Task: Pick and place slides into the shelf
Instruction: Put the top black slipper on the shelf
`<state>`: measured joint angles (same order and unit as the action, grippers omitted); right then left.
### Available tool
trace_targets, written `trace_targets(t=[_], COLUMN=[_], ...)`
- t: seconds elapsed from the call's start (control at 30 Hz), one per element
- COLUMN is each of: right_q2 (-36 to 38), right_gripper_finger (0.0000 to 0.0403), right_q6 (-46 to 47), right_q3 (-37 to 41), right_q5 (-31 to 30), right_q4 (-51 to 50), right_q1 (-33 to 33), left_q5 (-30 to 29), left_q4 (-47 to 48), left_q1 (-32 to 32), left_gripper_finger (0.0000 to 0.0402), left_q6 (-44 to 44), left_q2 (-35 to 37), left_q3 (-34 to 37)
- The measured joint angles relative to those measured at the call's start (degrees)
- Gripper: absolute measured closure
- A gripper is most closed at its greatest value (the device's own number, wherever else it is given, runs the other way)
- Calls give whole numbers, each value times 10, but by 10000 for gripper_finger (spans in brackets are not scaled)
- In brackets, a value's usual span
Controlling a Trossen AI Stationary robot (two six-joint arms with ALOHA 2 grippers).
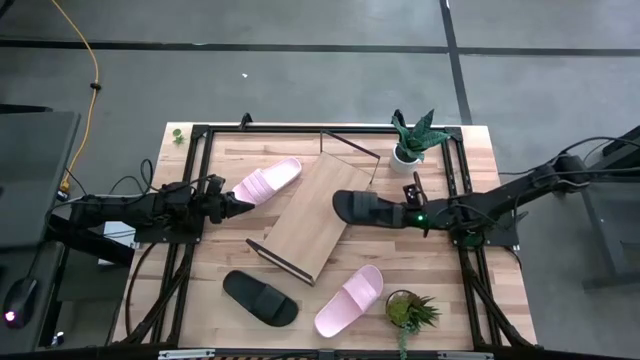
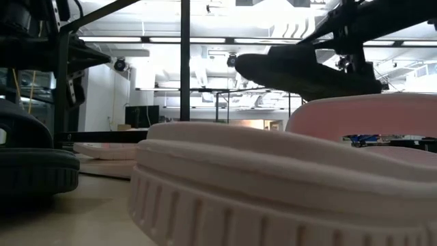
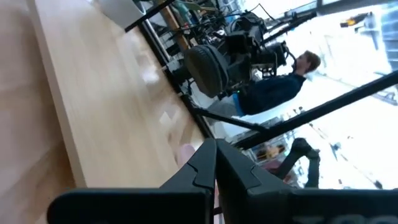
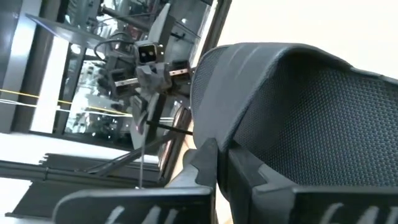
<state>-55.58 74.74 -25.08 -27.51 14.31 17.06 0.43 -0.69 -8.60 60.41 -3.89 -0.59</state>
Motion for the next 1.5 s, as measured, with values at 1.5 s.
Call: trace_targets(t=[1.5], right_q2=[-489], right_gripper_finger=[403], right_q6=[164], right_q3=[-428], right_q5=[-143], right_q4=[-52], right_q1=[-1], left_q5=[5], left_q4=[1], left_q1=[0], left_gripper_finger=[401], left_q6=[-86], left_q2=[-1], left_q3=[0])
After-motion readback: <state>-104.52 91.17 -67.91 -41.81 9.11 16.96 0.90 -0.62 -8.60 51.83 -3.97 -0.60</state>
